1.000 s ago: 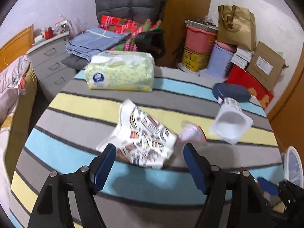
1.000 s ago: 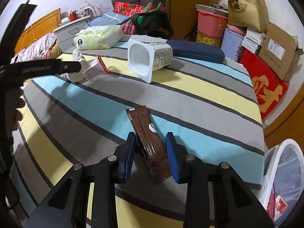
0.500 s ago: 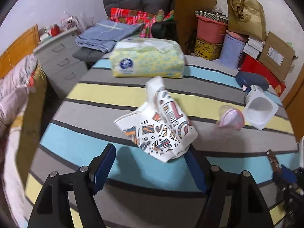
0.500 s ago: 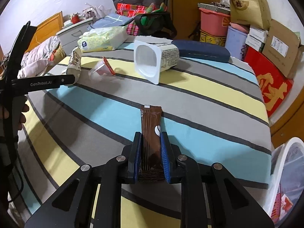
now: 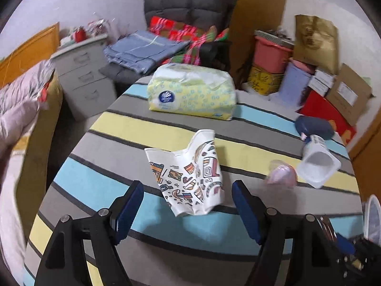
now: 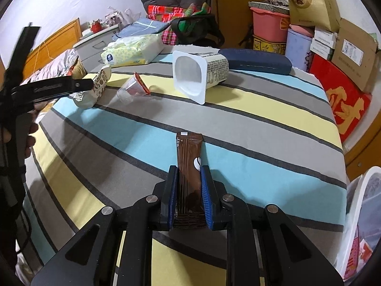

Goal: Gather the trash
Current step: 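Grasp the brown wrapper with the right gripper while the left gripper grasps the white printed bag, then carry the brown wrapper and printed bag over the wastebasket and open both grippers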

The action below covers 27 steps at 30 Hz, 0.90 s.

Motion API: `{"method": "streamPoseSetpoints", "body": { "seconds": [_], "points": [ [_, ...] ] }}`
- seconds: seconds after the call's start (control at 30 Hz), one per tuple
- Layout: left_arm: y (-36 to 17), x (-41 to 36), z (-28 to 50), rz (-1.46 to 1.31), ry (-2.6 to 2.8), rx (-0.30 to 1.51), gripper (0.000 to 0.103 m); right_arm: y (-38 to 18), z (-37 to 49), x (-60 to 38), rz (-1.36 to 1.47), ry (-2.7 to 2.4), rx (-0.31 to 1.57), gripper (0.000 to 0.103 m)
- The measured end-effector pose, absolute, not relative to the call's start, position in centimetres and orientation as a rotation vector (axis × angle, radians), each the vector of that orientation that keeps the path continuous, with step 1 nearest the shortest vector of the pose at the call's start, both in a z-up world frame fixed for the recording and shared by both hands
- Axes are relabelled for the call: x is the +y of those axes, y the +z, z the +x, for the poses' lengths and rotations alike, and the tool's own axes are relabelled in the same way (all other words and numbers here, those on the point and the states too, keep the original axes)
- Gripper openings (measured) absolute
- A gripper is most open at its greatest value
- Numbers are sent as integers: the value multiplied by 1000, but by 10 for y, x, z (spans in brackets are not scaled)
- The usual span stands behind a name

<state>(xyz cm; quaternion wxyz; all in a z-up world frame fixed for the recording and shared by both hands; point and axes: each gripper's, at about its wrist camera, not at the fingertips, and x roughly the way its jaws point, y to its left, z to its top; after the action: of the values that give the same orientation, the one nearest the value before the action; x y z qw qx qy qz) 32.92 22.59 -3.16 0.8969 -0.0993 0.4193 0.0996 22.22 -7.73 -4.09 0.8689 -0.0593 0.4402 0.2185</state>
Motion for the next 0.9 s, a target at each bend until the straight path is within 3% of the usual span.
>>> {"method": "streamPoseSetpoints", "body": {
  "seconds": [0.3,0.37,0.4,0.9],
  "points": [
    [-58,236,350,-222,245,931,76,-41,224,-77,-124,459,918,20],
    [-59,238,350,-236,243,926,68,-41,224,-77,-122,458,917,20],
    [-57,238,348,-228,251,919,53,-41,224,-77,-121,458,917,20],
    [-36,201,319,-167,159,869,52,-35,221,-86,-84,435,896,20]
  ]
}}
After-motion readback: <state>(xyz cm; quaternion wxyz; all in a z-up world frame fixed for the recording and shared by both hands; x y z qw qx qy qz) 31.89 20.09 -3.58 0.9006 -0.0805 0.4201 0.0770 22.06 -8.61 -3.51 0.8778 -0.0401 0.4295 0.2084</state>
